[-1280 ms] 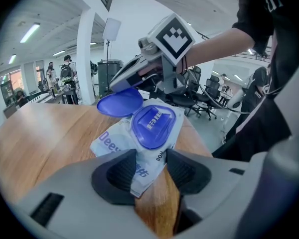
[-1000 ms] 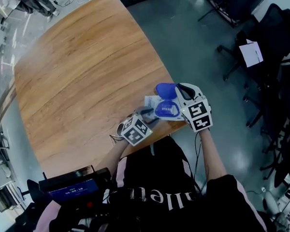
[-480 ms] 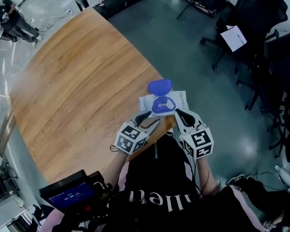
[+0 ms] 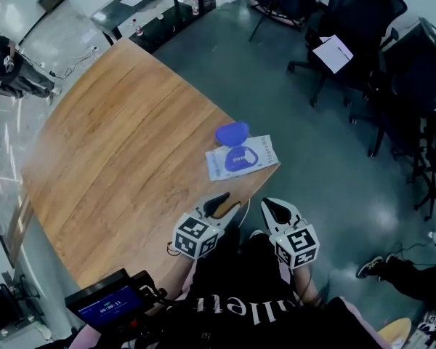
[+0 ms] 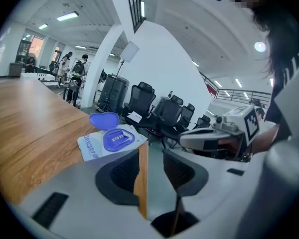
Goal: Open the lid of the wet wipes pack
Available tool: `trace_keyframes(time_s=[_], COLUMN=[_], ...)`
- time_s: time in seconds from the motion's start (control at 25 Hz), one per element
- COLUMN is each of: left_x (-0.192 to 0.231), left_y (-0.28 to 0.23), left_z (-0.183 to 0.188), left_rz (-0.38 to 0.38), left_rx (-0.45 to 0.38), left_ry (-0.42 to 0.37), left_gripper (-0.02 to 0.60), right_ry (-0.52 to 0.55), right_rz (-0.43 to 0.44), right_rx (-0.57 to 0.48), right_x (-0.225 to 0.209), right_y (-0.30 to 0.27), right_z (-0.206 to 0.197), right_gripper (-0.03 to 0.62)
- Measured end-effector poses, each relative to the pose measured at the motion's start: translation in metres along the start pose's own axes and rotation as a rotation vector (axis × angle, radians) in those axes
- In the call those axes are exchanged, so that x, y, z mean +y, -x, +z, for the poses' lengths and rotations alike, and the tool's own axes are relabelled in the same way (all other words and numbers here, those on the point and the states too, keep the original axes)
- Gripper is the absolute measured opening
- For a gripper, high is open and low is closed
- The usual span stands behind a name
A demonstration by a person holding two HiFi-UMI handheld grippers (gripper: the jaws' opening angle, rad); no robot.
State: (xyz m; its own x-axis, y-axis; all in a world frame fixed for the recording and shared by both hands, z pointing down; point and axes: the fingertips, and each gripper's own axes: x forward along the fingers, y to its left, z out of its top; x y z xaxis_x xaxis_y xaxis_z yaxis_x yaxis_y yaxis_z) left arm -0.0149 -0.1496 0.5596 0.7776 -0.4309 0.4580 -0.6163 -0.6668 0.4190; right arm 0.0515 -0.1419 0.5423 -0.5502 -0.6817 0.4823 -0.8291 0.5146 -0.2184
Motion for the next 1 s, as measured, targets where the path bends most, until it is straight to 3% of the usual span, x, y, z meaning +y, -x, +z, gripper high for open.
trace_keyframes(time_s=[0.12, 0.24, 0.6, 0.84, 1.0], left_x=[-0.016, -0.034, -0.125, -0.179, -0.193], left_y=[0.009, 0.021, 0.045, 0.061, 0.082], left_z=[0.000, -0.003, -0.066, -0.108, -0.110], left_rz=[0.026, 0.081, 0.191, 0.193, 0.206], left_rx=[-0.033, -0.075, -0.134, -0.121, -0.123], left_ry=[0.016, 0.020, 0.106, 0.117, 0.118], left_gripper=[0.103, 0.002, 0.002, 0.002, 0.002], right_ry=[0.000, 0.026, 0.078, 0.035, 0.017], right_rz=[0.021, 0.047, 0.097, 0.151, 0.186], right_rx=[-0.014, -0.039, -0.061, -0.080, -0.080], right_x=[0.009, 0.015, 0.032, 0.052, 0.077], right_y=[0.017, 0.043, 0.142, 0.186, 0.200], right_z=[-0.007, -0.013, -0.068, -0.097, -0.100], right_gripper=[0.011, 0.011, 0.011, 0.011, 0.011])
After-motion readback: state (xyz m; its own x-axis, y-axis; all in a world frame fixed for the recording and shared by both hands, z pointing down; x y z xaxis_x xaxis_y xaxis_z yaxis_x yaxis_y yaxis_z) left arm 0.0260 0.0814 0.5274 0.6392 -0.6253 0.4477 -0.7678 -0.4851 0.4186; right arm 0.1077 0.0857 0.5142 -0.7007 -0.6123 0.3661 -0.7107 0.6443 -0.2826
